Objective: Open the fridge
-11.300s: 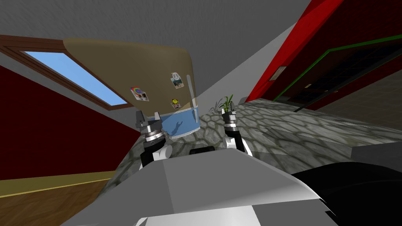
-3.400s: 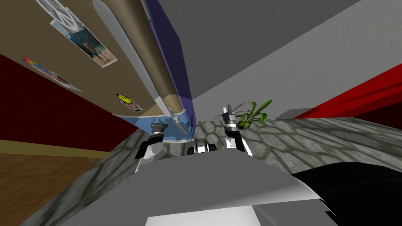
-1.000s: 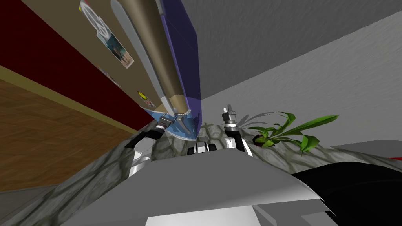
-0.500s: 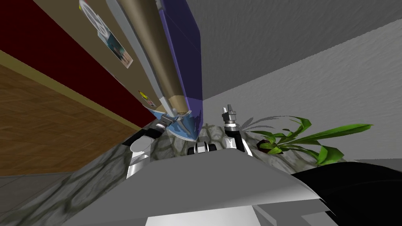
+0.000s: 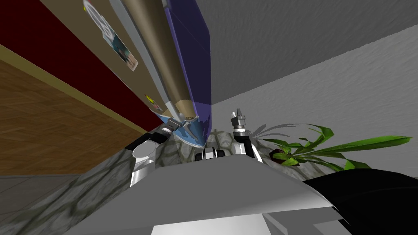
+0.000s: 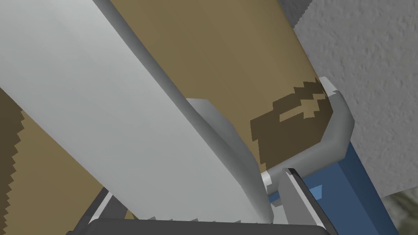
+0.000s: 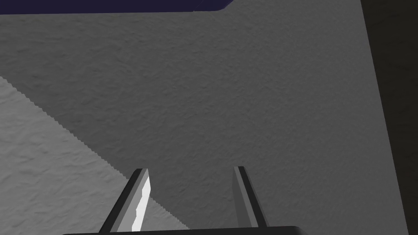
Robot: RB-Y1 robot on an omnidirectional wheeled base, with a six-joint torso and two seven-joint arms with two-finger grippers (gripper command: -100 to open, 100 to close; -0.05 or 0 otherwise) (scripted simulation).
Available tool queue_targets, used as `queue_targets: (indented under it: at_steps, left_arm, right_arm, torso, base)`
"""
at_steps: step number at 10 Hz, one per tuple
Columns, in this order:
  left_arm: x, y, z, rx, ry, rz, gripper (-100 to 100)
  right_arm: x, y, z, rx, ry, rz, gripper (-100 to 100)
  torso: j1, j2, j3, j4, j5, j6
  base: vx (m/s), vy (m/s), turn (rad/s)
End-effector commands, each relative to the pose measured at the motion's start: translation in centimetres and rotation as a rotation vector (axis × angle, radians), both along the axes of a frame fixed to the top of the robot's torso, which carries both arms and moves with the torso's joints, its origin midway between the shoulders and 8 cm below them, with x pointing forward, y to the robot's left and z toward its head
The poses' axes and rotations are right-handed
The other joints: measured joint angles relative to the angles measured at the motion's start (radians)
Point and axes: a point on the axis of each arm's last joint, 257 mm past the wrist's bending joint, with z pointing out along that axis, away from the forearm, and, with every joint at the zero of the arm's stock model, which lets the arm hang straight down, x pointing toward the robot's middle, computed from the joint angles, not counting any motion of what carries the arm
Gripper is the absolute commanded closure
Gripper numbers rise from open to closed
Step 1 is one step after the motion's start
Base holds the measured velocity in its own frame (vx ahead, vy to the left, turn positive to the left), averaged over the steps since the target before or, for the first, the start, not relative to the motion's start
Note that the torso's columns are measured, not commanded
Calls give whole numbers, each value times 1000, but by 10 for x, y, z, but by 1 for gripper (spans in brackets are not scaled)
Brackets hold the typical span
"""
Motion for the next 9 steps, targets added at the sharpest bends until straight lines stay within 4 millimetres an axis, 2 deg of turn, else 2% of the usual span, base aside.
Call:
queue_targets:
  at_steps: [1,2,3,4,5,6,8,9]
  left_arm:
    - [0,0,0,-1,1,0,100]
    - [17,9,11,5,-34,24,100]
    - [23,10,10,-3,-30,24,100]
    - [27,15,-5,-14,2,32,100]
    - [41,17,13,4,-41,40,100]
    - [50,22,8,-11,-34,51,100]
    - [54,29,-11,-24,9,63,100]
    - [68,35,2,-7,-22,78,100]
  right_arm:
    - [0,0,0,0,0,0,0]
    - [0,0,0,0,0,0,0]
    - [0,0,0,0,-1,0,0]
    - [0,0,0,0,0,0,0]
    - [0,0,0,0,0,0,0]
    - [0,0,0,-1,0,0,0]
    - [0,0,0,0,0,0,0]
    - [0,0,0,0,0,0,0]
  torso:
    - [2,2,1,0,0,0]
    - [2,5,3,0,1,1]
    - [16,9,4,3,3,-1]
    - [20,8,4,5,4,-5]
    - [17,4,2,3,4,-10]
    - [18,-2,-2,3,3,-5]
    - [20,-7,-6,3,3,-12]
    - [18,-14,-10,-1,4,-11]
  base:
    - [14,1,8]
    - [-112,207,-342]
    - [-183,256,-459]
    - [-198,155,-150]
    - [-205,215,-433]
    - [-260,229,-341]
    - [-165,103,9]
    - [-196,148,-399]
